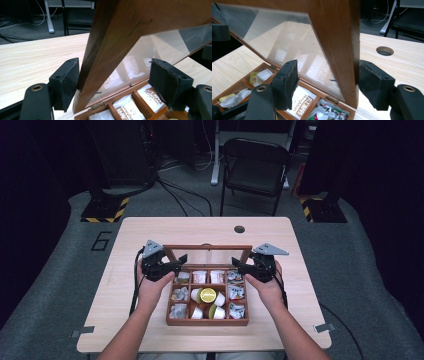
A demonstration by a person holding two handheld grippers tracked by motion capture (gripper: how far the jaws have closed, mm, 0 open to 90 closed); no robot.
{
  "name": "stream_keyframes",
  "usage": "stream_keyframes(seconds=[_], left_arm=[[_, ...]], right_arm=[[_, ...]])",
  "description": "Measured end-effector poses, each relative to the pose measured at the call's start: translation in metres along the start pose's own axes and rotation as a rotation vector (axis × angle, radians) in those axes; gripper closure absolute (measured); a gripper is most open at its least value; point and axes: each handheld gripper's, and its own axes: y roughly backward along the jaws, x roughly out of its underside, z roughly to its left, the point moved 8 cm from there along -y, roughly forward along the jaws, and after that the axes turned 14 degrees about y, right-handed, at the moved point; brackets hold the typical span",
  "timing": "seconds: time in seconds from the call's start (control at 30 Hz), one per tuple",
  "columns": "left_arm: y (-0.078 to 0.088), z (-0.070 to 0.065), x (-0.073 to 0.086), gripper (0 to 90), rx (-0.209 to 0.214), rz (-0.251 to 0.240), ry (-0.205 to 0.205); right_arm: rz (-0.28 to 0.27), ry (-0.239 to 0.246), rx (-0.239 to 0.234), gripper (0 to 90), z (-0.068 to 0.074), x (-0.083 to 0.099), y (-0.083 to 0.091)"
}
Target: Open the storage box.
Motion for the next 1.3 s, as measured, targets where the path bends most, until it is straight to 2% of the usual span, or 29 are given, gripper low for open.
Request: stream_keyframes(seconds=[0.07, 0.37, 0.43, 0.57, 1.0, 1.17, 1.3], left_arm=[[-0.002, 0.001, 0.000, 24.9, 0.004, -0.003, 0.016], [-0.009, 0.006, 0.001, 25.1, -0.002, 0.012, 0.025], [-0.011, 0.007, 0.001, 25.2, -0.003, 0.012, 0.025], [-0.013, 0.008, 0.001, 25.7, -0.006, 0.008, 0.022], [-0.025, 0.016, 0.003, 26.4, -0.013, 0.008, 0.023], [-0.030, 0.020, 0.005, 27.3, -0.011, 0.024, 0.040], [-0.033, 0.023, 0.007, 28.3, -0.008, 0.042, 0.038]], right_arm=[[0.007, -0.007, 0.002, 33.6, -0.002, 0.000, -0.002], [0.009, -0.012, 0.006, 33.8, -0.003, 0.002, -0.007], [0.011, -0.008, 0.010, 34.6, -0.005, 0.001, -0.008], [0.001, -0.032, 0.003, 37.2, -0.007, -0.003, -0.010], [-0.006, -0.056, 0.015, 38.0, -0.013, -0.006, -0.017], [0.001, -0.047, 0.016, 38.5, -0.016, -0.008, -0.019], [0.008, -0.046, 0.017, 38.5, -0.016, -0.007, -0.022]])
